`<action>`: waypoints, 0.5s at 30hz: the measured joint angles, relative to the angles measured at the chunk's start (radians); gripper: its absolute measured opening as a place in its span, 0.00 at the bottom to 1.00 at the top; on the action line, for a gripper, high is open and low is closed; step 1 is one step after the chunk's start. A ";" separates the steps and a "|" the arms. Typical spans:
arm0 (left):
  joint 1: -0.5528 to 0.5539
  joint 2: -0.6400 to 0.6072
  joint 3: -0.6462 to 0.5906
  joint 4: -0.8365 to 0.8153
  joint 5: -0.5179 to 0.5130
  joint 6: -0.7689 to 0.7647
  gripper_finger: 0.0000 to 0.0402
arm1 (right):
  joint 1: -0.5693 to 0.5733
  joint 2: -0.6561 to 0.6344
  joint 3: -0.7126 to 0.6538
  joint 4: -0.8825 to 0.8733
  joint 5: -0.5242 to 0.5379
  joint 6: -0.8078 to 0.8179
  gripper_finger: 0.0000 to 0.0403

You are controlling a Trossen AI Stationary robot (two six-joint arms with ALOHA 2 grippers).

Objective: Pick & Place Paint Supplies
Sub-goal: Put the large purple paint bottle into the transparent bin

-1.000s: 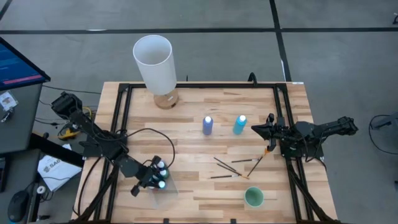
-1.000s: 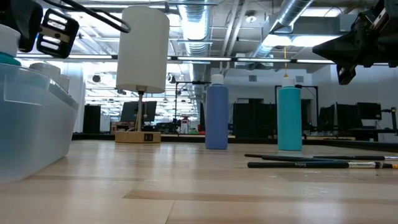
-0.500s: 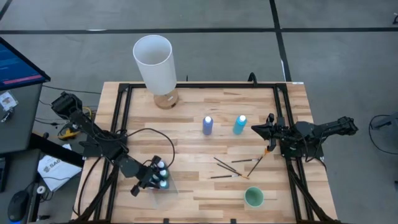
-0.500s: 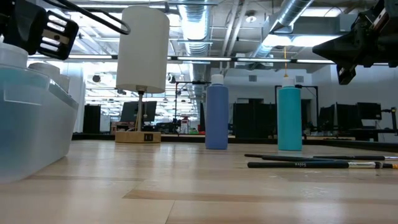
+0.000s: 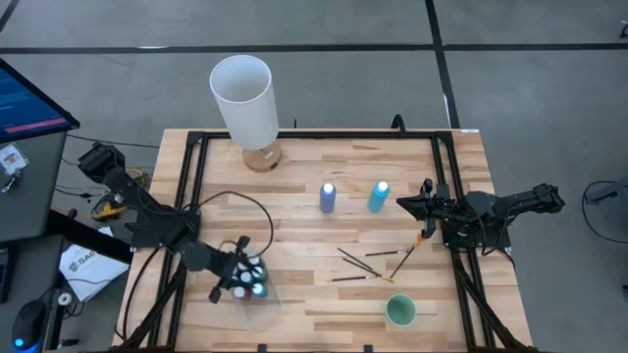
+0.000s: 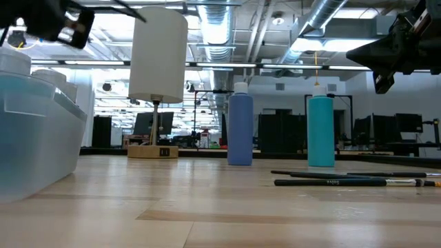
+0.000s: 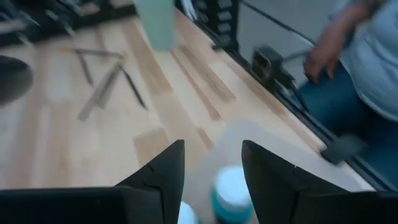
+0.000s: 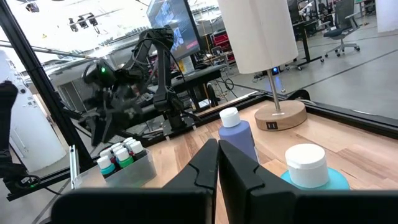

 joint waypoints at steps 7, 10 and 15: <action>0.086 -0.157 0.031 0.012 -0.065 0.020 0.36 | 0.000 0.000 0.000 0.000 0.000 0.000 0.02; 0.141 -0.199 0.061 0.020 -0.065 0.045 0.36 | 0.000 0.000 0.000 0.000 0.000 0.000 0.02; 0.265 -0.218 0.122 0.020 -0.031 0.140 0.36 | 0.000 0.000 0.000 0.000 0.000 0.000 0.02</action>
